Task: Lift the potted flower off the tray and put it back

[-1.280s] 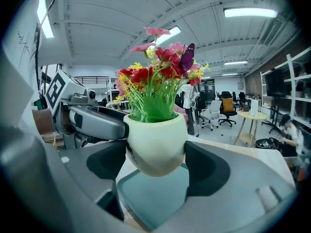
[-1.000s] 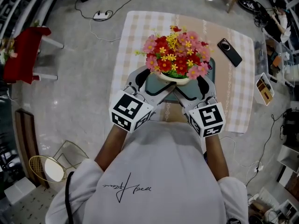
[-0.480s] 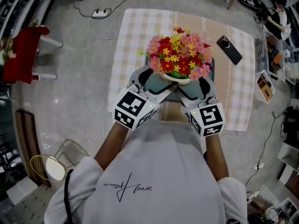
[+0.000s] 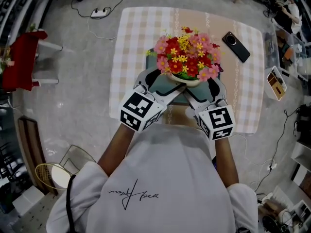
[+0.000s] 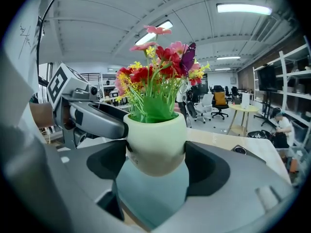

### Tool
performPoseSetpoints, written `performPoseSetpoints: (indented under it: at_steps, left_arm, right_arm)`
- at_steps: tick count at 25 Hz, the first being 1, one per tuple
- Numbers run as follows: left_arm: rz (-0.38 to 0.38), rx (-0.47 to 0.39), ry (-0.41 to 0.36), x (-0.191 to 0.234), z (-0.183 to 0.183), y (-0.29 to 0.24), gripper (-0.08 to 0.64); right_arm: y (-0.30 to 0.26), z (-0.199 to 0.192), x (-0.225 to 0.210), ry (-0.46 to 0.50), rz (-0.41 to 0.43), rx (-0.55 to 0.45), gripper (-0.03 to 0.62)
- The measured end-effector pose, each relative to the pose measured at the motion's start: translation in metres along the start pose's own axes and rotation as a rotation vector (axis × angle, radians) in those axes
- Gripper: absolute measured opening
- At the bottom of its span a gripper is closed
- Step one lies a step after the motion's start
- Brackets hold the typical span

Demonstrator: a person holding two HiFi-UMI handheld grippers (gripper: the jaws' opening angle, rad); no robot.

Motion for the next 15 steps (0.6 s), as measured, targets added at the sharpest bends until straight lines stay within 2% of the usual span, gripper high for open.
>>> performPoseSetpoints:
  at_steps: [15]
  left_arm:
    - [-0.054, 0.077, -0.006, 0.001, -0.009, -0.036, 0.331]
  right_arm:
    - [-0.004, -0.02, -0.029, -0.05, -0.028, 0.044, 0.387]
Point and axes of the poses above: the fingertips, and each gripper's own axes: y backward along the fingers, x to its left, z out of its top, the point moved 4 cm from there along y, backward along the fingers, and after that the axes turned 3 degrees about -y, right-handed, at the moved point
